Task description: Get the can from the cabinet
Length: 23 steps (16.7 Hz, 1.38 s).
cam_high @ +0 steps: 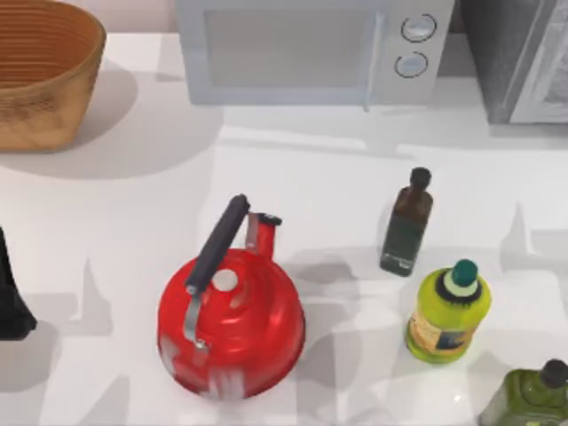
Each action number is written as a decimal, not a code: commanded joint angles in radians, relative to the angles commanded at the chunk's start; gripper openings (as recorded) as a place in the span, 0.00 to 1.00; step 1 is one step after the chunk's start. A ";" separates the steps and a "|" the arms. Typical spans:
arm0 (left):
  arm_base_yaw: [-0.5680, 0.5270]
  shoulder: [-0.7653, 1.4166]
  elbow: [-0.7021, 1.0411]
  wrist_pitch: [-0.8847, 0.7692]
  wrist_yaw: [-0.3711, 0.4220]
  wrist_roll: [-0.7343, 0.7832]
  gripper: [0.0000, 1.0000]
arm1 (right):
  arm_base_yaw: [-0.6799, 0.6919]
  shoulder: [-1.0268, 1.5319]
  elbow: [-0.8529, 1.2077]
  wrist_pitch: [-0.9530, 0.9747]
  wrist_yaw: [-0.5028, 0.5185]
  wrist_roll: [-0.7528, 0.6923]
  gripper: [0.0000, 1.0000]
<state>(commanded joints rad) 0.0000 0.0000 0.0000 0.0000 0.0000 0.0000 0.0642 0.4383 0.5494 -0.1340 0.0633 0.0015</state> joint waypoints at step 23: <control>0.000 0.000 0.000 0.000 0.000 0.000 1.00 | 0.116 0.886 1.187 -0.278 0.132 0.014 1.00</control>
<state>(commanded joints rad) 0.0000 0.0000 0.0000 0.0000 0.0000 0.0000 0.1803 1.3240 1.7368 -0.4124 0.1953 0.0156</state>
